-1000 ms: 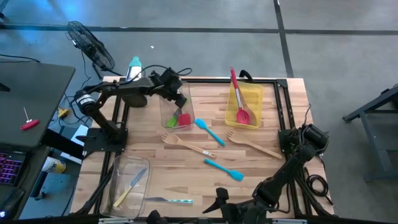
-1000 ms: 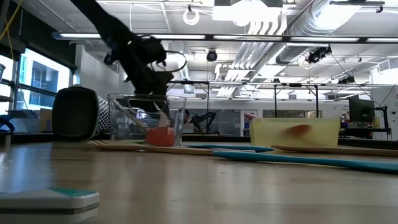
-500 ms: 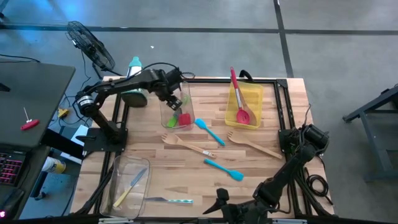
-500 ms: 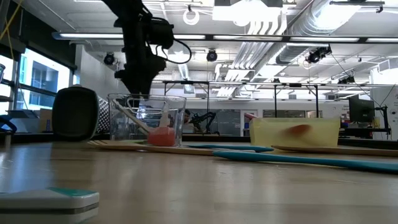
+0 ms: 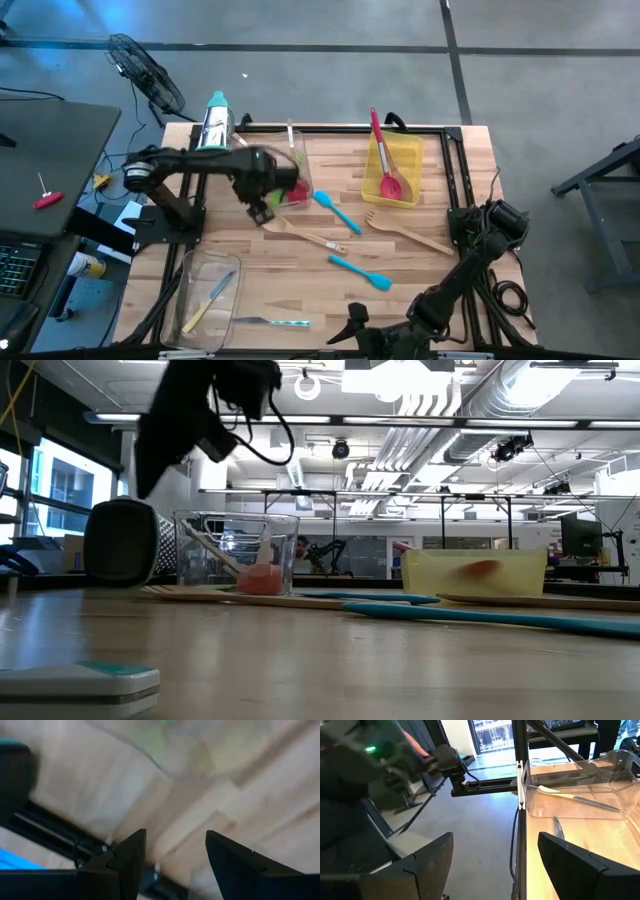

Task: Pick & Place Kitchen Items
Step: Put the bottom blue spatula into the top transparent bin

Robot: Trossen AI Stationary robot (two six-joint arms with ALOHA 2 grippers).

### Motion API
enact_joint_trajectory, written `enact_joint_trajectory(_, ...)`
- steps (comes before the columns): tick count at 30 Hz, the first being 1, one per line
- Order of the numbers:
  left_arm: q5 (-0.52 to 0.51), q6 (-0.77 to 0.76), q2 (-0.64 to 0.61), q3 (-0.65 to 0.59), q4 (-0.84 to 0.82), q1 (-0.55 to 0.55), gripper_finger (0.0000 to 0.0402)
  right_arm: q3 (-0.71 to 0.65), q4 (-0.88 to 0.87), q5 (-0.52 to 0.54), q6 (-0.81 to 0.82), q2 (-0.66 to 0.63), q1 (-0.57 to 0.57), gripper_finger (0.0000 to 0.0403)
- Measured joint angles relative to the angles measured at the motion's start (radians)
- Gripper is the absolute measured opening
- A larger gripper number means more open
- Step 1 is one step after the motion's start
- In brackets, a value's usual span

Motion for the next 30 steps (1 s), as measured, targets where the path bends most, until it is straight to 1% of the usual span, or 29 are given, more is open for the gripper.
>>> enact_joint_trajectory(4, 0.022, -0.042, 0.000, 0.000, -0.052, -0.167, 0.0197, 0.000, -0.039, -0.002, -0.001, 0.000, 0.006, 0.0282)
enact_joint_trajectory(9, -0.051, -0.124, 0.000, 0.000, -0.059, -0.363, 0.0197, 0.000, -0.158, -0.002, 0.001, 0.000, 0.017, 0.0282)
enact_joint_trajectory(12, -0.050, -0.131, 0.000, 0.000, -0.010, -0.479, 0.0197, 0.000, -0.199, -0.002, -0.001, 0.000, 0.020, 0.0282)
enact_joint_trajectory(15, -0.033, -0.131, 0.000, -0.001, 0.098, -0.607, 0.0197, 0.000, -0.201, -0.002, -0.006, 0.000, 0.018, 0.0282)
enact_joint_trajectory(19, -0.039, -0.129, 0.000, -0.001, 0.346, -0.741, 0.0197, 0.000, -0.222, 0.000, -0.026, 0.000, 0.007, 0.0282)
enact_joint_trajectory(21, -0.082, -0.126, 0.000, -0.001, 0.466, -0.785, 0.0197, 0.000, -0.221, 0.002, -0.057, 0.000, 0.000, 0.0282)
enact_joint_trajectory(24, -0.157, -0.115, 0.000, -0.001, 0.562, -0.825, 0.0197, 0.000, -0.221, 0.010, -0.097, 0.000, -0.012, 0.0282)
enact_joint_trajectory(25, -0.176, -0.114, 0.000, -0.001, 0.574, -0.829, 0.0197, 0.000, -0.221, 0.026, -0.115, 0.000, -0.016, 0.0282)
enact_joint_trajectory(26, -0.198, -0.116, 0.004, -0.001, 0.581, -0.831, 0.0197, 0.000, -0.221, 0.064, -0.133, 0.000, -0.020, 0.0282)
enact_joint_trajectory(28, -0.242, -0.128, 0.011, -0.001, 0.583, -0.830, 0.0197, 0.000, -0.244, 0.168, -0.149, 0.000, -0.023, 0.0282)
enact_joint_trajectory(30, -0.263, -0.135, 0.011, -0.002, 0.585, -0.829, 0.0197, 0.000, -0.310, 0.282, -0.166, 0.000, -0.027, 0.0282)
